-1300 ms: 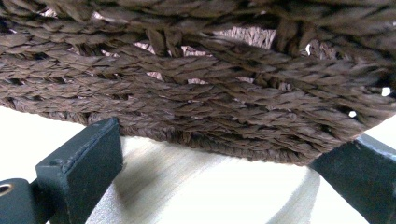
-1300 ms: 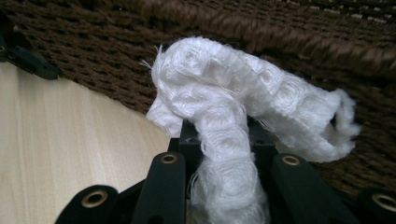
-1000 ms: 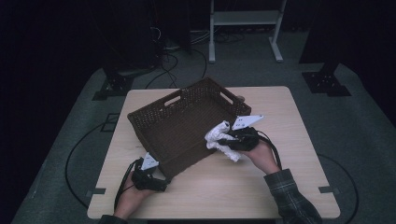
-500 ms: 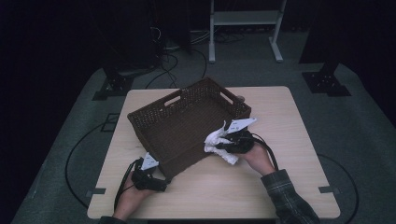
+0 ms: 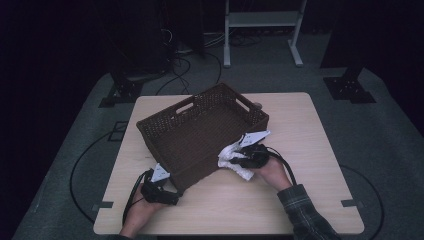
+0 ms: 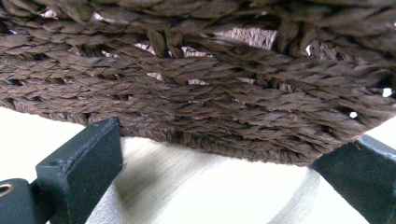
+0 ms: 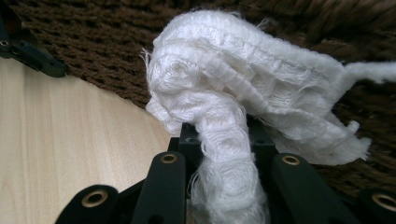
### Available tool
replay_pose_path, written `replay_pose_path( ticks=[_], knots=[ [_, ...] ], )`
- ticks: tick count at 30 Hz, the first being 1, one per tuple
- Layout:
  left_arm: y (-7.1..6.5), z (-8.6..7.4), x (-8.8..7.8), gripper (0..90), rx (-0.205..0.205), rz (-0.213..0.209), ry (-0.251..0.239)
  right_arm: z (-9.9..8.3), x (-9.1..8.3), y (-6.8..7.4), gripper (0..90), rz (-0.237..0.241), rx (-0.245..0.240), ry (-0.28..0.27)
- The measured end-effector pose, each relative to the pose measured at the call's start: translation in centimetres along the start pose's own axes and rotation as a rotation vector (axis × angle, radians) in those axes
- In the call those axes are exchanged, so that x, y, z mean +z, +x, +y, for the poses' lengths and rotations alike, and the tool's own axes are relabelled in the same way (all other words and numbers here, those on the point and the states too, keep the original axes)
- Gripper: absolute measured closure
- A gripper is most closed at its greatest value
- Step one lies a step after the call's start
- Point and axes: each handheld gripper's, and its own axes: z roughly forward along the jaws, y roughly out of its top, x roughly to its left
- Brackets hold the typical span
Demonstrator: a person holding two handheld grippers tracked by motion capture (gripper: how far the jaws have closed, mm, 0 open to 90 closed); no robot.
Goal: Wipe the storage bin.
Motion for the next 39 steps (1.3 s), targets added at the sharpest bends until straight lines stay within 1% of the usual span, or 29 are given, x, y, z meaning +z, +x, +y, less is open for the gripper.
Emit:
replay_pose_path(
  ticks=[2, 4, 5, 9, 10, 11, 12, 14, 16, 22, 23, 27, 28, 29, 30, 31, 33, 34, 35, 37, 39],
  knots=[
    [0.0, 0.0, 0.0, 1.5, 0.000, 0.000, 0.000, -0.1, 0.1, 0.0, 73.5, -0.001, 0.002, 0.001],
    [0.0, 0.0, 0.0, 1.5, 0.001, -0.001, 0.000, -0.5, 0.6, 0.3, 73.5, -0.013, -0.001, 0.023],
    [0.0, 0.0, 0.0, 1.5, 0.001, -0.002, 0.000, -0.6, 0.8, 0.4, 73.5, -0.018, -0.006, 0.022],
    [0.0, 0.0, 0.0, 1.5, 0.004, -0.003, 0.000, -1.0, 1.1, 0.5, 73.5, -0.019, 0.011, 0.021],
    [0.1, 0.0, 0.0, 1.5, 0.005, -0.005, 0.000, -1.3, 1.5, 0.7, 73.5, -0.028, 0.001, 0.049],
    [0.1, 0.0, 0.0, 1.4, 0.005, -0.005, 0.000, -1.3, 1.5, 0.7, 73.5, -0.028, 0.001, 0.049],
    [0.1, 0.0, 0.0, 1.4, 0.009, -0.010, -0.001, -1.7, 2.3, 1.0, 73.5, -0.030, -0.010, 0.083],
    [0.2, 0.0, 0.0, 1.4, 0.012, -0.012, -0.001, -1.8, 2.9, 1.4, 73.5, -0.037, -0.022, 0.104],
    [0.1, 0.0, 0.0, 1.4, 0.011, -0.011, -0.001, -1.7, 3.0, 1.5, 73.5, -0.041, -0.028, 0.105],
    [0.1, 0.0, 0.0, 1.4, 0.012, -0.010, -0.001, -1.7, 2.7, 1.4, 73.6, -0.038, -0.019, 0.095],
    [0.1, 0.0, 0.0, 1.4, 0.012, -0.010, -0.001, -1.7, 2.5, 1.4, 73.6, -0.039, -0.020, 0.088],
    [0.1, 0.0, 0.0, 1.4, 0.011, -0.009, -0.001, -1.2, 1.1, 1.4, 73.6, -0.046, -0.020, 0.034],
    [0.1, 0.0, 0.0, 1.4, 0.011, -0.009, 0.000, -1.2, 1.1, 1.4, 73.6, -0.046, -0.020, 0.034],
    [0.1, 0.0, 0.0, 1.4, 0.011, -0.009, 0.000, -0.9, 0.5, 1.5, 73.6, -0.046, -0.021, 0.011],
    [0.1, 0.0, 0.0, 1.4, 0.009, -0.008, -0.002, -0.7, 0.2, 1.5, 73.6, -0.048, -0.027, 0.001],
    [0.1, 0.0, 0.0, 1.4, 0.009, -0.008, -0.002, -0.7, 0.2, 1.5, 73.6, -0.048, -0.027, 0.001],
    [0.1, 0.0, 0.0, 1.4, 0.009, -0.009, -0.002, -0.4, -0.4, 1.6, 73.6, -0.045, -0.022, -0.033],
    [0.1, 0.0, 0.0, 1.4, 0.009, -0.008, -0.002, 0.0, -1.0, 1.7, 73.6, -0.044, -0.016, -0.063],
    [0.1, 0.0, 0.0, 1.4, 0.009, -0.008, -0.002, 0.2, -1.3, 1.7, 73.6, -0.045, -0.023, -0.074],
    [0.1, 0.0, 0.0, 1.4, 0.008, -0.009, -0.002, 0.4, -1.5, 1.9, 73.6, -0.050, -0.026, -0.079],
    [0.1, 0.0, 0.0, 1.4, 0.008, -0.009, -0.001, 0.8, -2.0, 2.1, 73.6, -0.044, -0.030, -0.101]
  ],
)
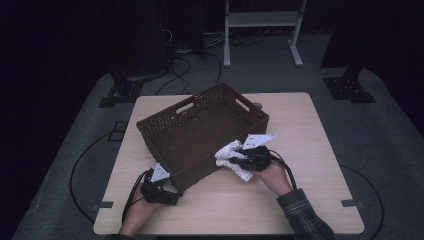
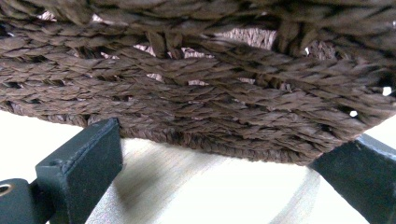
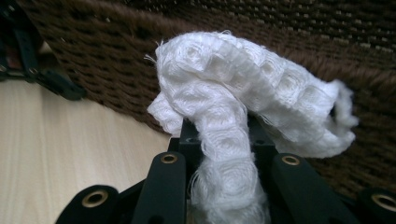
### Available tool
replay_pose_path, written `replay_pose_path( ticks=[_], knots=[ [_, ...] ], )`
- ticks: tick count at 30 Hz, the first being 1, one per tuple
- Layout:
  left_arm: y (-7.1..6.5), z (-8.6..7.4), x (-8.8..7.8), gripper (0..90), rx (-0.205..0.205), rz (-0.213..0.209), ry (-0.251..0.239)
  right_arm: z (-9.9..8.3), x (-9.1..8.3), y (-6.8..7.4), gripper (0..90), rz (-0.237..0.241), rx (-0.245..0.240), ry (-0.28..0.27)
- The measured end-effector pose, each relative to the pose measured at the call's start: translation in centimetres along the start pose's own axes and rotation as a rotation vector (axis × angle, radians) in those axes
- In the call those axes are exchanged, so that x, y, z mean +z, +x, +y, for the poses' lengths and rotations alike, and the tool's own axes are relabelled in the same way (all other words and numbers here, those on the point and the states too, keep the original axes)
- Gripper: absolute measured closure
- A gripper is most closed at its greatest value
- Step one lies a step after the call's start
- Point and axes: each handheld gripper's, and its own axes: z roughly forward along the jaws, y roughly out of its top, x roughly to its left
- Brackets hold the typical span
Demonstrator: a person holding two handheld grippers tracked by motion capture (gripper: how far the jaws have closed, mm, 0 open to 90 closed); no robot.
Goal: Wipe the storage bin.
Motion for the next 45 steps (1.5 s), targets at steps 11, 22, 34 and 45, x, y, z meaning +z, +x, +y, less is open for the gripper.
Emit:
replay_pose_path(
  ticks=[11, 22, 34, 45],
  knots=[
    [0.0, 0.0, 0.0, 1.4, -0.002, 0.002, 0.000, 1.4, -0.3, 1.0, 73.6, 0.024, -0.043, -0.050],
    [0.0, 0.0, 0.0, 1.4, -0.002, 0.002, 0.000, 0.5, 2.1, 0.9, 73.6, 0.066, -0.036, 0.024],
    [0.0, 0.0, 0.0, 1.4, 0.001, 0.001, 0.001, -1.3, 5.0, 1.1, 73.6, 0.109, -0.026, 0.138],
    [0.0, 0.0, 0.0, 1.4, 0.000, 0.001, 0.001, -2.1, 6.3, 1.5, 73.6, 0.128, -0.012, 0.198]
  ],
)
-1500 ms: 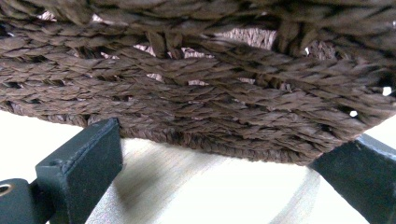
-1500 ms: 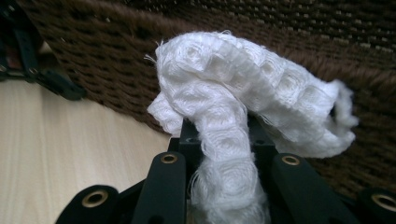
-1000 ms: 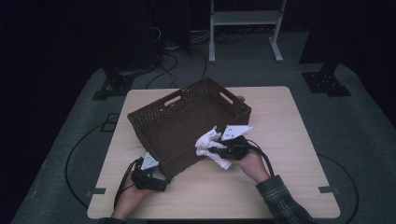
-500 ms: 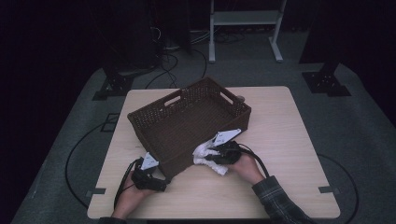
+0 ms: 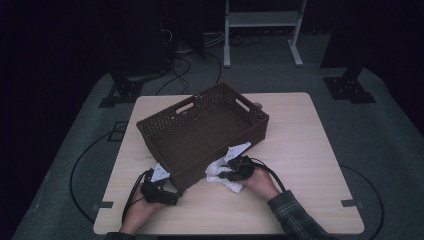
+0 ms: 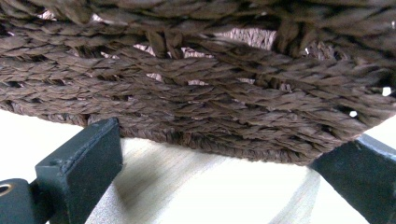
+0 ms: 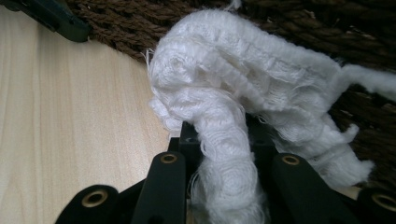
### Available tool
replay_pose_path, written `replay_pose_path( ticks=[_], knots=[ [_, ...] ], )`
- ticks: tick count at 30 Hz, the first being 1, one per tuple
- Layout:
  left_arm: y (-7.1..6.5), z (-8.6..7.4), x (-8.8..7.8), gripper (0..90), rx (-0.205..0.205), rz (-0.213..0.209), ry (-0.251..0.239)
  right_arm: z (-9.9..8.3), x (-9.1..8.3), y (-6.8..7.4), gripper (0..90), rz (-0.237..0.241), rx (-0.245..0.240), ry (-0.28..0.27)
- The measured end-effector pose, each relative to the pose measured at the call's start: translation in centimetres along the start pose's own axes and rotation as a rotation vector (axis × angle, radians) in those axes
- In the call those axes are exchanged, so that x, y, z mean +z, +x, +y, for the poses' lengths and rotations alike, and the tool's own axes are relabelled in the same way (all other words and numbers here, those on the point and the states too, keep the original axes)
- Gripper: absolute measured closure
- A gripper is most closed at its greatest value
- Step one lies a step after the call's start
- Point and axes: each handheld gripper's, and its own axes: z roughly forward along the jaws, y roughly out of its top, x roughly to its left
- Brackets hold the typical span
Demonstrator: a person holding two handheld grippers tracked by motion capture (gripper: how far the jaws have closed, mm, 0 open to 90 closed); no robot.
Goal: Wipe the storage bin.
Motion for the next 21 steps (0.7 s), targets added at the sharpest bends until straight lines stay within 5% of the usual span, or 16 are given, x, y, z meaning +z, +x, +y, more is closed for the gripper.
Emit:
replay_pose_path(
  ticks=[5, 21],
  knots=[
    [0.0, 0.0, 0.0, 1.4, 0.000, 0.000, 0.000, 0.4, -0.6, 0.2, 73.6, -0.005, -0.010, -0.012],
    [0.0, 0.0, 0.0, 1.4, -0.004, 0.001, -0.002, 2.9, -3.9, 1.9, 73.7, -0.007, -0.059, -0.165]
  ],
)
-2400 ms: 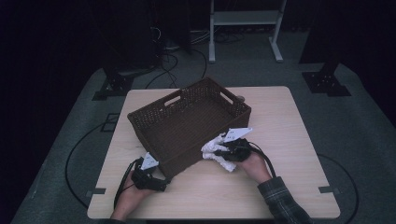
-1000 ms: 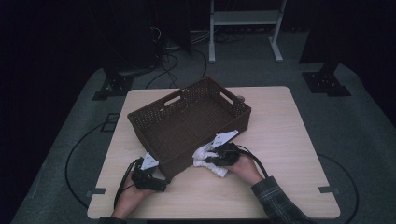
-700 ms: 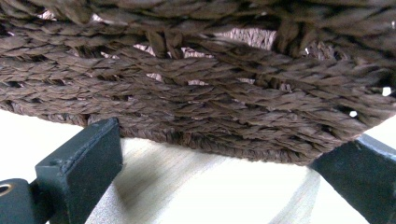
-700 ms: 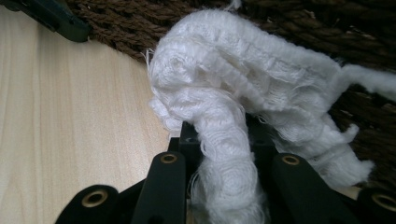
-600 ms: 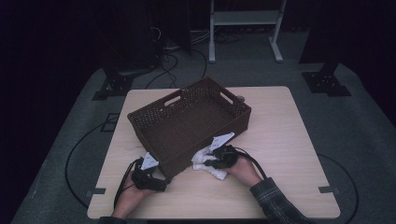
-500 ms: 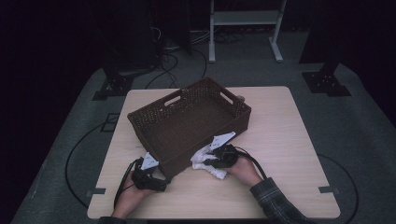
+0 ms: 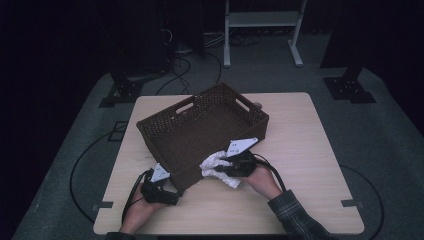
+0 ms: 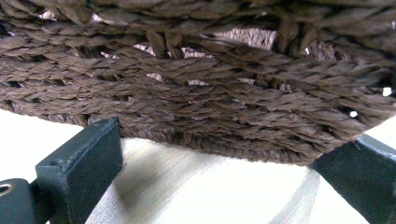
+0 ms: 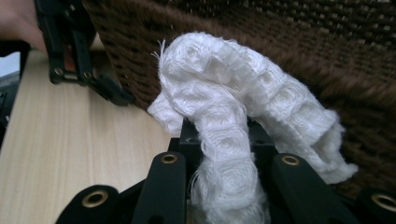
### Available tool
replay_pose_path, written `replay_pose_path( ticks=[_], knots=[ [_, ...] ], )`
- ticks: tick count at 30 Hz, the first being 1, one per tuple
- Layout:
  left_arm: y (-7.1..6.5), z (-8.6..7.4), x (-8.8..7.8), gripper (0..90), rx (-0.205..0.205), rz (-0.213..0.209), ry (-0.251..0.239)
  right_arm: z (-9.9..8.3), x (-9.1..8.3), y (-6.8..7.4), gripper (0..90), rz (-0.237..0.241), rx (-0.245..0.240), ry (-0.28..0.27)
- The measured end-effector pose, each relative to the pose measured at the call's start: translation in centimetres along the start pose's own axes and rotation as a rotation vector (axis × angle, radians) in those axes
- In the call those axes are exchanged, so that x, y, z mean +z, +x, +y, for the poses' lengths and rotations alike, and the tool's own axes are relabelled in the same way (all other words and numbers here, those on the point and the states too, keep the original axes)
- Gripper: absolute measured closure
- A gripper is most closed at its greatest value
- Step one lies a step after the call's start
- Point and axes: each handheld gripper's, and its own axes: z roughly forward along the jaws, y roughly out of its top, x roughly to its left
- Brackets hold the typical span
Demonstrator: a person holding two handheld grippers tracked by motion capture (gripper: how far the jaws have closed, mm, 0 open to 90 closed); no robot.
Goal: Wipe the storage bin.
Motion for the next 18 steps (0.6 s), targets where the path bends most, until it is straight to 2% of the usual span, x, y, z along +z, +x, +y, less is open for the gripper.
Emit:
replay_pose_path(
  ticks=[2, 8, 9, 18],
  knots=[
    [0.0, 0.0, 0.0, 1.5, 0.000, 0.000, 0.000, 0.3, -0.3, 0.2, 73.7, -0.007, -0.010, -0.013],
    [0.0, 0.0, 0.0, 1.4, 0.001, -0.001, 0.003, 1.2, -1.0, 0.6, 73.6, 0.013, -0.012, -0.064],
    [0.0, 0.0, 0.0, 1.4, 0.001, -0.001, 0.003, 1.5, -0.8, 0.8, 73.6, 0.010, -0.024, -0.055],
    [0.0, 0.0, 0.0, 1.5, 0.001, 0.000, 0.002, 1.2, 0.9, 0.9, 73.6, 0.039, -0.025, -0.013]
  ],
)
